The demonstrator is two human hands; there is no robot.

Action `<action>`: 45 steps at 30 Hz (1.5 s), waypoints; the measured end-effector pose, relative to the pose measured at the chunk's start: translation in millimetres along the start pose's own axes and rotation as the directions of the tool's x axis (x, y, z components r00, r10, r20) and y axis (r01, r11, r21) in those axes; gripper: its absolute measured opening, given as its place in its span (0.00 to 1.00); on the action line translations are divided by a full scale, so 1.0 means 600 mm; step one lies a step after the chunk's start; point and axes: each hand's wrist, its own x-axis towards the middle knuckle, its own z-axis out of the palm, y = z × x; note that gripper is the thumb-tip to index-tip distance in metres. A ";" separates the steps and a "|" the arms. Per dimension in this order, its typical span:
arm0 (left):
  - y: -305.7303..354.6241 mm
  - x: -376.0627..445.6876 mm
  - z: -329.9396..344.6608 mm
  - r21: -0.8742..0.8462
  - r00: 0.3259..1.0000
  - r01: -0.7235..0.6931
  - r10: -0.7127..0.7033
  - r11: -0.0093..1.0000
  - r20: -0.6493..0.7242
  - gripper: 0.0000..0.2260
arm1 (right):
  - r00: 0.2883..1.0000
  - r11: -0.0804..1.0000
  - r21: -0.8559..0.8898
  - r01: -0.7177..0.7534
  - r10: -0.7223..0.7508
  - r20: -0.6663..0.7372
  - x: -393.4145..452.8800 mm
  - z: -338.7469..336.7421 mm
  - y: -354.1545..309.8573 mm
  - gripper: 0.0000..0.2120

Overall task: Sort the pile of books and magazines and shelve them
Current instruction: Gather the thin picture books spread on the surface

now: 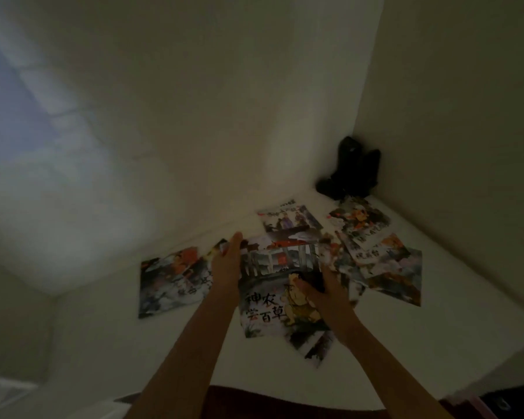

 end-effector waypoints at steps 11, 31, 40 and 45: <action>0.152 -0.208 -0.213 0.080 0.828 -0.552 0.557 0.830 -0.057 0.16 | 0.901 0.939 0.103 0.329 -0.345 0.264 -0.090 0.132 -0.241 0.17; 0.616 -0.493 -0.401 0.063 0.247 -0.961 0.939 0.269 -0.241 0.08 | 0.538 0.609 0.375 0.699 -0.793 0.287 -0.245 0.343 -0.836 0.18; 0.818 -0.384 -0.390 0.244 0.032 -0.955 0.876 0.169 -0.482 0.12 | 0.222 0.225 -0.027 0.974 -0.925 0.309 -0.179 0.495 -0.964 0.19; 0.824 -0.334 -0.381 0.251 0.040 -0.958 0.934 0.136 -0.356 0.11 | 0.252 0.440 0.159 0.884 -0.734 0.631 -0.145 0.514 -0.968 0.24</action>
